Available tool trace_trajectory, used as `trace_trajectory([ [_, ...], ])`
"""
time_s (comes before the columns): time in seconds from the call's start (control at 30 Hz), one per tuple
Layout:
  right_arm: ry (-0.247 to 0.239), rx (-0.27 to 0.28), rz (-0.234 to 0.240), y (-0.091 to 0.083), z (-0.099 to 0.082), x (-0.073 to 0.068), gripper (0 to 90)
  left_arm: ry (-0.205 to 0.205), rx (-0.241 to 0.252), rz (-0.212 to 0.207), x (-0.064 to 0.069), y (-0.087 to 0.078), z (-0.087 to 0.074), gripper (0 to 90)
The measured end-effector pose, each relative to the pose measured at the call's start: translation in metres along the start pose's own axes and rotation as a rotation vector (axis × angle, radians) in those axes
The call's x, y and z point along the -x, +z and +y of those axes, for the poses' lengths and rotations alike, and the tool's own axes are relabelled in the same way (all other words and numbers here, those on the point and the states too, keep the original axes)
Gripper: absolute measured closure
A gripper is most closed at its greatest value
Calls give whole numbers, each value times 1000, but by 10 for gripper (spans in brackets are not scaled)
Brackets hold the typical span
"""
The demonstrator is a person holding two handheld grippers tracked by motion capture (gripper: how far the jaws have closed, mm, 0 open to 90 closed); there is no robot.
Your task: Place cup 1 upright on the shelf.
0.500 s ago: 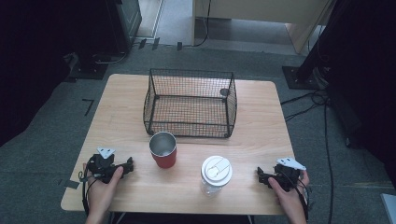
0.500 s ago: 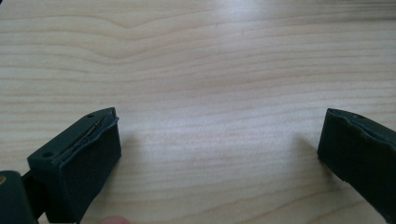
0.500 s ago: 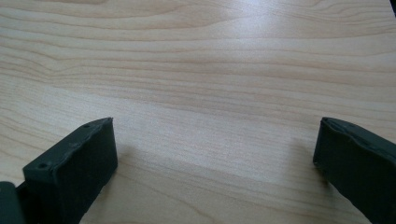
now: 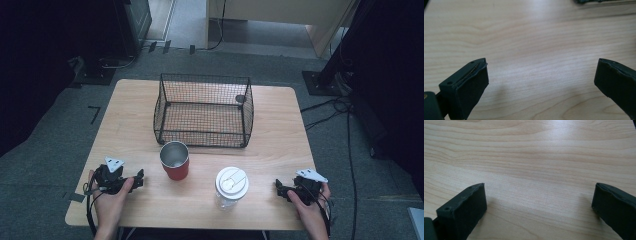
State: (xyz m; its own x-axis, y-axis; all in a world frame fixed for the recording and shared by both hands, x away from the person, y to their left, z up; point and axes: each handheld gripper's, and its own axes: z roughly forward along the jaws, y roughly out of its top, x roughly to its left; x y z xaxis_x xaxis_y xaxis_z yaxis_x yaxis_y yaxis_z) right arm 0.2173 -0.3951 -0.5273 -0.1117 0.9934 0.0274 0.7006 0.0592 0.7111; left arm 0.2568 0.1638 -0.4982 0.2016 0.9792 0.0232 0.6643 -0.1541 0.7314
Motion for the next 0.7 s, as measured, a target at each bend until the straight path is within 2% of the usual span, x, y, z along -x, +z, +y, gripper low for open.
trace_trajectory([
  [0.23, 0, 1, 0, 0, 0, 0, 0, 11, 64, -63, 11, -17, 8, 1],
  [0.37, 0, 0, 0, 0, 0, 0, 0, 39, 91, -87, 18, -25, 14, 0],
  [0.5, 0, 1, 0, 0, 0, 0, 0, 54, 122, -139, 28, -32, 18, 1],
  [0.63, 0, 0, 0, 0, 0, 0, 0, 79, 136, -197, 38, -38, 19, 1],
  [0.7, 1, 1, 0, 0, 0, 0, 0, 83, 139, -201, 40, -39, 19, 1],
])
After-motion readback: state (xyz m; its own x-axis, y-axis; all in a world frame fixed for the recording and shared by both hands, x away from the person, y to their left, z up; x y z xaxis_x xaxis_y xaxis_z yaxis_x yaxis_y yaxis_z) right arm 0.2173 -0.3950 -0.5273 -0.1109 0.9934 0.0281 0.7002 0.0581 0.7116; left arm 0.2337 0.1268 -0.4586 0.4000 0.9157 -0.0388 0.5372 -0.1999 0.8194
